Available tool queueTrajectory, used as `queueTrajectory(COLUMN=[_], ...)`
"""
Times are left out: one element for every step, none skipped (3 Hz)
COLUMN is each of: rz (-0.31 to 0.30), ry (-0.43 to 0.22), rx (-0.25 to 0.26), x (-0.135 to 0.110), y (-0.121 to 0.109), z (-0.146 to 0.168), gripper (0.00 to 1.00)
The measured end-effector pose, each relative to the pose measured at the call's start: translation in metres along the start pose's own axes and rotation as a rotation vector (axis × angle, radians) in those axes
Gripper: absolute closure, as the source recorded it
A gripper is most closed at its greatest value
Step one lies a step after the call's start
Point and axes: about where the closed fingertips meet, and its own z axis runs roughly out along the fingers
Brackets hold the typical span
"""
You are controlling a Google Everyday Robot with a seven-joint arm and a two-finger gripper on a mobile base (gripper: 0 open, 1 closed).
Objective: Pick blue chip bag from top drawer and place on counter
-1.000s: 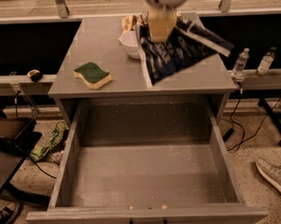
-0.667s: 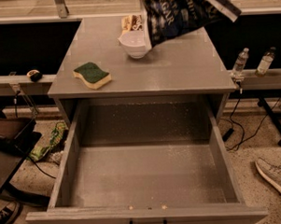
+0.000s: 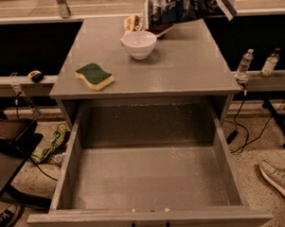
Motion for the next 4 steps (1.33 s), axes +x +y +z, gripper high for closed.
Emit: queueTrajectory(rz=[0.114, 0.207, 0.283, 0.377], ry=[-0.205, -0.358, -0.436, -0.461], rx=[-0.078, -0.080, -0.070, -0.062], x=[0.037, 0.063, 0.094, 0.132], y=[0.005, 0.004, 0.011, 0.022], z=[0.073, 0.109, 0.141, 0.171], gripper=[1.00, 1.00, 1.00, 1.00])
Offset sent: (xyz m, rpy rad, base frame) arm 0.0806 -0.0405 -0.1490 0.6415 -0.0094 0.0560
